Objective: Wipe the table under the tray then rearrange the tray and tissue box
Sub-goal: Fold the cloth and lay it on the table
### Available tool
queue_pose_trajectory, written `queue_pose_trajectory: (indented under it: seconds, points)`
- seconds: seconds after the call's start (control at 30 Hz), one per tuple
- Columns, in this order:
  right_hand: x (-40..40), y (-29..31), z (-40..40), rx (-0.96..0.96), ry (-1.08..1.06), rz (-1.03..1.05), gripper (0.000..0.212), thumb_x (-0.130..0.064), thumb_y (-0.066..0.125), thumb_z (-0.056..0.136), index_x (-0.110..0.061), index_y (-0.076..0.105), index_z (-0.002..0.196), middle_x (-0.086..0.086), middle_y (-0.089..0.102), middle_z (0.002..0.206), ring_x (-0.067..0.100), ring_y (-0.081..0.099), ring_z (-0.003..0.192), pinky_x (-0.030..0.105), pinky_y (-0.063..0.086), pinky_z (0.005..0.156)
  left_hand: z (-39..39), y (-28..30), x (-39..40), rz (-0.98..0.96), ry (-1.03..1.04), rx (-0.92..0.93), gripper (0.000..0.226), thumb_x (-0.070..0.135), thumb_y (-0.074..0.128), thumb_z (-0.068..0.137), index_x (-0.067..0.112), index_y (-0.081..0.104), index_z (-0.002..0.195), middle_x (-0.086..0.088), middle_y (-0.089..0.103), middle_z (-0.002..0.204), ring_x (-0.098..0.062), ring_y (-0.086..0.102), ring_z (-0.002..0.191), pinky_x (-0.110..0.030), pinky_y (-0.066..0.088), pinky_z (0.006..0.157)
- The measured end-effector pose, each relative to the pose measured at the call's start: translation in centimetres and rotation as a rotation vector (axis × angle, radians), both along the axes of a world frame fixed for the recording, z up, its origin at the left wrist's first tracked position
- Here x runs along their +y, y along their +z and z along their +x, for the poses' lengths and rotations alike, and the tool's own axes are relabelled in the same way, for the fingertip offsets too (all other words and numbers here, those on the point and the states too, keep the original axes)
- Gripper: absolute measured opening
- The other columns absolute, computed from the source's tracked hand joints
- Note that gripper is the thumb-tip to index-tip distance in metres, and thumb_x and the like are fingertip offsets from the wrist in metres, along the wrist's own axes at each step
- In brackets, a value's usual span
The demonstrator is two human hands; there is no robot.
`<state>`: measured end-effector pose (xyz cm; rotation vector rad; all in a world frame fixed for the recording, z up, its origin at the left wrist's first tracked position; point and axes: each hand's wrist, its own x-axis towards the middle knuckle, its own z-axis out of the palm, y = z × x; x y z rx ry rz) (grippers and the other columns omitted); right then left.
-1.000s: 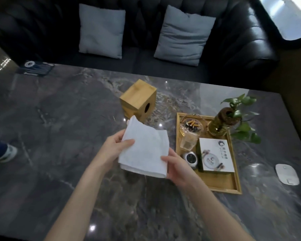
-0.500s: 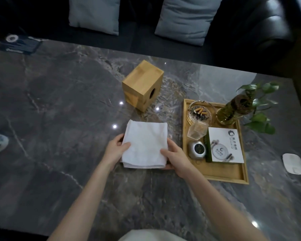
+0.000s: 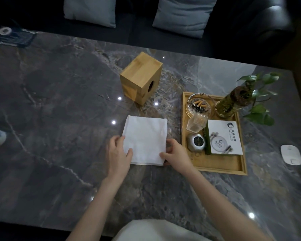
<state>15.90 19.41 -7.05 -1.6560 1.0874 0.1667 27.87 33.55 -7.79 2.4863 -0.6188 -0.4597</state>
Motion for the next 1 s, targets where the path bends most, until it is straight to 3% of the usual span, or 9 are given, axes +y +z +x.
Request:
queue_pose_trajectory:
  seconds: [0.07,0.17,0.27,0.37,0.5,0.7,0.8,0.9,1.0]
  points:
    - [0.1,0.6,0.3,0.045,0.063,-0.214,0.038,-0.013,0.055,0.087,-0.008,0.048,0.123,0.003,0.061,0.097,0.016,0.057,0.084,0.022,0.047,0.062,-0.4,-0.3,0.1,0.043,-0.075,-0.142,0.040,0.012,0.065,0.078,0.001,0.057,0.117,-0.020,0.054,0.128,-0.037,0.051,0.116,-0.044,0.045,0.093]
    - [0.9,0.6,0.8,0.084,0.180,-0.548,0.041,-0.018,0.046,0.091,-0.008,0.044,0.131,0.010,0.054,0.126,0.024,0.050,0.114,0.036,0.046,0.094,-0.6,-1.1,0.0,0.115,-0.207,-0.245,0.045,0.023,0.053,0.083,0.003,0.054,0.123,-0.019,0.051,0.136,-0.036,0.048,0.125,-0.048,0.042,0.099]
    - [2.0,-0.7,0.9,0.107,0.417,-0.683,0.058,-0.031,0.031,0.097,-0.010,0.011,0.147,0.006,0.013,0.157,0.023,0.010,0.145,0.038,0.010,0.118,-0.8,-2.2,-0.1,0.226,-0.255,-0.130,0.073,0.045,0.016,0.084,0.003,0.024,0.142,-0.014,0.021,0.154,-0.028,0.020,0.143,-0.041,0.016,0.114]
    - [2.6,-2.7,0.4,0.198,0.565,-0.694,0.062,-0.045,0.010,0.096,-0.015,-0.019,0.141,-0.002,-0.023,0.149,0.014,-0.023,0.139,0.035,-0.014,0.115,-1.0,-3.3,0.1,0.286,-0.268,-0.119,0.079,0.050,0.002,0.080,0.006,0.007,0.145,-0.011,0.007,0.157,-0.024,0.008,0.145,-0.040,0.007,0.116]
    - [2.6,-4.0,-0.1,0.218,0.621,-0.699,0.070,-0.055,-0.015,0.081,-0.016,-0.023,0.137,-0.002,-0.027,0.149,0.014,-0.027,0.137,0.032,-0.025,0.110,-1.1,-3.3,-0.1,0.295,-0.253,-0.105,0.072,0.048,0.010,0.086,0.007,0.005,0.146,-0.009,0.004,0.157,-0.022,0.006,0.145,-0.041,0.007,0.117]
    - [2.1,-3.7,-0.1,0.224,0.658,-0.693,0.068,-0.052,-0.005,0.085,-0.016,-0.022,0.139,0.002,-0.020,0.155,0.013,-0.024,0.139,0.034,-0.017,0.113,-0.8,-2.1,-0.5,0.404,-0.312,-0.064,0.067,0.039,0.026,0.095,0.007,-0.004,0.145,-0.009,-0.007,0.157,-0.021,-0.003,0.146,-0.043,0.004,0.117]
    - [1.1,-2.2,0.0,0.209,0.693,-0.638,0.062,-0.043,0.015,0.097,-0.013,-0.006,0.147,0.004,-0.007,0.158,0.016,-0.012,0.144,0.038,-0.008,0.116,-0.2,-0.7,-1.4,0.500,-0.333,0.033,0.070,0.040,0.029,0.094,0.004,-0.002,0.146,-0.010,-0.009,0.157,-0.022,-0.006,0.145,-0.044,0.003,0.117]
    - [-0.6,0.6,0.1,0.156,0.663,-0.508,0.050,-0.038,0.026,0.098,-0.012,0.036,0.140,0.009,0.030,0.152,0.023,0.022,0.142,0.041,0.018,0.117,0.1,1.9,-3.1,0.522,-0.308,0.058,0.055,0.038,0.032,0.093,0.004,0.031,0.137,-0.015,0.019,0.153,-0.028,0.019,0.141,-0.045,0.022,0.111]
    - [-2.4,4.4,-1.4,0.091,0.542,-0.337,0.036,-0.037,0.035,0.097,-0.015,0.061,0.110,0.006,0.064,0.111,0.022,0.060,0.103,0.038,0.049,0.089,-1.3,4.2,-5.1,0.421,-0.409,0.062,0.037,0.034,0.035,0.093,0.012,0.056,0.114,-0.009,0.057,0.125,-0.027,0.054,0.110,-0.036,0.040,0.084]
